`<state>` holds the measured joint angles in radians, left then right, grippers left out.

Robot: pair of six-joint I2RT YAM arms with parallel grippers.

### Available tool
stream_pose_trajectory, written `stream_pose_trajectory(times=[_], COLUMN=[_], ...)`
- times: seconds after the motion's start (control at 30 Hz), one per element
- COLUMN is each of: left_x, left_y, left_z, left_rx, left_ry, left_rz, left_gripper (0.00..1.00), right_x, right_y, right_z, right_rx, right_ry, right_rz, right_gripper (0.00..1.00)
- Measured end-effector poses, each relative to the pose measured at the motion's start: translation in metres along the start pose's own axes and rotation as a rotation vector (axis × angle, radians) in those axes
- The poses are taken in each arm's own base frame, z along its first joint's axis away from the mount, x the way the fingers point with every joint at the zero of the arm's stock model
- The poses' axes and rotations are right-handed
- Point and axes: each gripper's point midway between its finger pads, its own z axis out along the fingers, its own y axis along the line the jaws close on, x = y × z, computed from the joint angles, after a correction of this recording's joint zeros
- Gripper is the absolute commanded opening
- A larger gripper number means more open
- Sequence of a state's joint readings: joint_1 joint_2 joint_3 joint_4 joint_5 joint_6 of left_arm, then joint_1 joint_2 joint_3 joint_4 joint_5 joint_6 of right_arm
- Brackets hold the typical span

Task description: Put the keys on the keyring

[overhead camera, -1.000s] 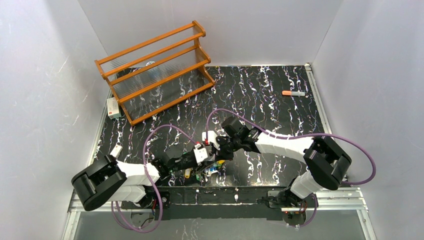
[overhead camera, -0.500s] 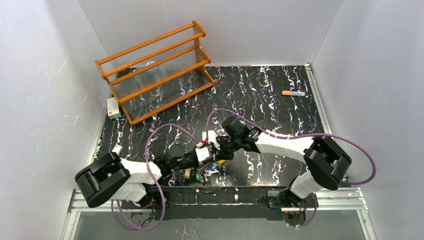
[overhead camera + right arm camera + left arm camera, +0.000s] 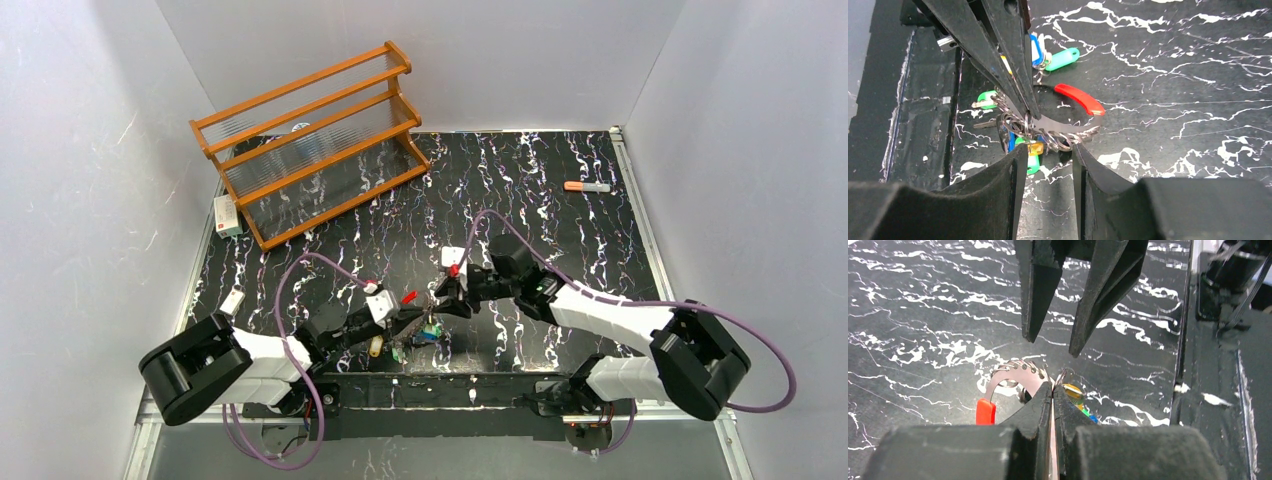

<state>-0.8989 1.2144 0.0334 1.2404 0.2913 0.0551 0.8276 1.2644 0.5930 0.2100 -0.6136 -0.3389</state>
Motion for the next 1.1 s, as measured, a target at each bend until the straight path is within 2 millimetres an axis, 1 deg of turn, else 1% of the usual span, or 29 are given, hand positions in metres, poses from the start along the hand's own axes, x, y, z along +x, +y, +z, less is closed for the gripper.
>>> stream_pose_trajectory(times=[0.13,0.27,0.33,0.47,0.57,0.67,0.8,0.9,1.03,1.1], left_x=[-0.016,-0.034,-0.039,-0.044,-0.045,-0.046,-0.049,-0.051,-0.053,-0.053], left_y=[0.003,0.006,0.007,0.009,0.01,0.011,0.012,0.012,0.013,0.013], left_z=[-0.001,-0.001,-0.002,-0.002,-0.003,-0.003,-0.003,-0.003,-0.003,-0.003], left_rx=[-0.026,-0.043,-0.05,-0.065,-0.071,-0.075,-0.083,-0.083,-0.084,-0.083], left_ry=[-0.077,-0.149,-0.167,-0.184,-0.188,-0.193,-0.202,-0.213,-0.219,-0.219], left_rz=[-0.02,-0.03,-0.033,-0.036,-0.039,-0.041,-0.04,-0.038,-0.036,-0.036], left_gripper=[0.0,0.0,0.0,0.0,0.0,0.0,0.0,0.0,0.0,0.0], right_x=[-0.013,-0.024,-0.028,-0.029,-0.024,-0.022,-0.023,-0.025,-0.034,-0.039], right_y=[-0.003,0.0,0.0,-0.001,-0.002,-0.002,-0.002,0.001,0.003,0.003], right_z=[-0.008,-0.007,-0.007,-0.007,-0.004,-0.003,-0.005,-0.01,-0.015,-0.016], right_rx=[0.009,-0.016,-0.023,-0.025,-0.029,-0.03,-0.021,-0.009,-0.001,-0.003], right_ry=[-0.079,-0.125,-0.14,-0.15,-0.139,-0.134,-0.138,-0.152,-0.185,-0.201], right_rz=[-0.007,-0.02,-0.027,-0.024,-0.011,-0.005,-0.005,-0.012,-0.036,-0.048], right_gripper=[0.37,0.36,0.34,0.26,0.27,0.35,0.4,0.4,0.33,0.32])
